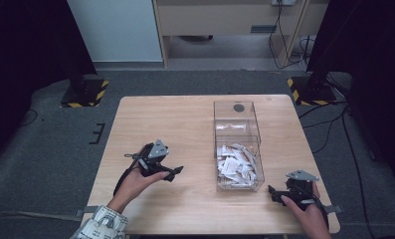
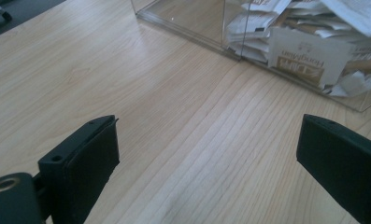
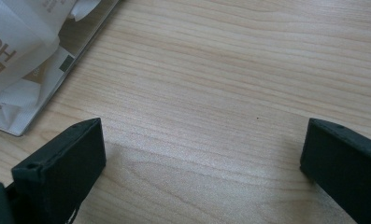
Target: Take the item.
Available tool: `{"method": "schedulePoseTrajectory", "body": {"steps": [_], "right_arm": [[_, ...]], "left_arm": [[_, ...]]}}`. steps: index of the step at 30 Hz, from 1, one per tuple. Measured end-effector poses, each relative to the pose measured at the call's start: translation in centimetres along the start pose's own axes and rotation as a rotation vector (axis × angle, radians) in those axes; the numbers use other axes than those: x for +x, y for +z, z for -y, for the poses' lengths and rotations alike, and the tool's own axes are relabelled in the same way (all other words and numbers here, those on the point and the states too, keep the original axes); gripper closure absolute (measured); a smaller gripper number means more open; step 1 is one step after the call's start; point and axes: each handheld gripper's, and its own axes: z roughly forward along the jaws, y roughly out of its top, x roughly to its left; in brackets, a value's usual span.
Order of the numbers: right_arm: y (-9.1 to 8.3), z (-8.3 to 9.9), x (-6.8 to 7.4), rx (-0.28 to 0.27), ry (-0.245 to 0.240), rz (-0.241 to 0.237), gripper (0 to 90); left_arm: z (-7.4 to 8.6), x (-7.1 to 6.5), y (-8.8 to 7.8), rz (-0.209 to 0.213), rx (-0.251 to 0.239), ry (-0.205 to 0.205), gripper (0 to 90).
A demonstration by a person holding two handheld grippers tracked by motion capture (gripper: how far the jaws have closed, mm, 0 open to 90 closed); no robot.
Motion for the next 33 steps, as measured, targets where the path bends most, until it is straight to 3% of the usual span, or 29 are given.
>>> {"method": "schedulePoseTrajectory", "body": {"steps": [4, 23, 33], "right_arm": [[0.0, 0.0, 0.0, 0.002, -0.001, -0.001, 0.5], [0.0, 0.0, 0.0, 0.002, -0.001, -0.001, 0.5], [0.0, 0.0, 0.0, 0.001, -0.001, -0.001, 0.5]], "left_arm": [[-1.7, -1.0, 0.5, 0.015, -0.012, 0.042, 5.0], [-5.9, -3.4, 1.9, 0.056, -0.026, 0.092, 5.8], [-8.2, -4.7, 2.2, 0.098, -0.045, 0.113, 16.8]]}}
